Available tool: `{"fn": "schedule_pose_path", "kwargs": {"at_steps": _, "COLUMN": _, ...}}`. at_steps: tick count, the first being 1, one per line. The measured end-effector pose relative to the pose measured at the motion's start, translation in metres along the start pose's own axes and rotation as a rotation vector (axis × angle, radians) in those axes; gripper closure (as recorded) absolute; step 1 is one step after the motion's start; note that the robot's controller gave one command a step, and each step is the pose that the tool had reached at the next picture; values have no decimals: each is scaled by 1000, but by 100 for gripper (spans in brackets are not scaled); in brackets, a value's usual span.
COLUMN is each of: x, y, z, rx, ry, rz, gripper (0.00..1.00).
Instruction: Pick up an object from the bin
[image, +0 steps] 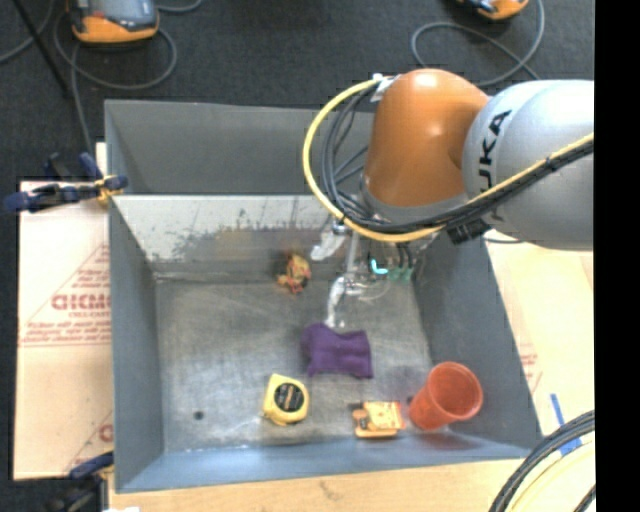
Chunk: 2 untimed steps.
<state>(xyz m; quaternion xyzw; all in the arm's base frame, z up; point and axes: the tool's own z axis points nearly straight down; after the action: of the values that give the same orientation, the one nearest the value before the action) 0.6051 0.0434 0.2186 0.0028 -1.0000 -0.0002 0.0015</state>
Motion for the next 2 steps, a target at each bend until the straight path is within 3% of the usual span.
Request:
{"fn": "schedule_pose_path", "kwargs": {"at_steps": 1, "x": -1, "y": 0, "z": -5, "rx": -1, "ry": -8, "rz": 1, "gripper": 0}}
{"fn": "schedule_pose_path", "kwargs": {"at_steps": 2, "x": 36, "y": -53, "z": 51, "rx": 0, "ry": -11, "rz": 3, "gripper": 0}}
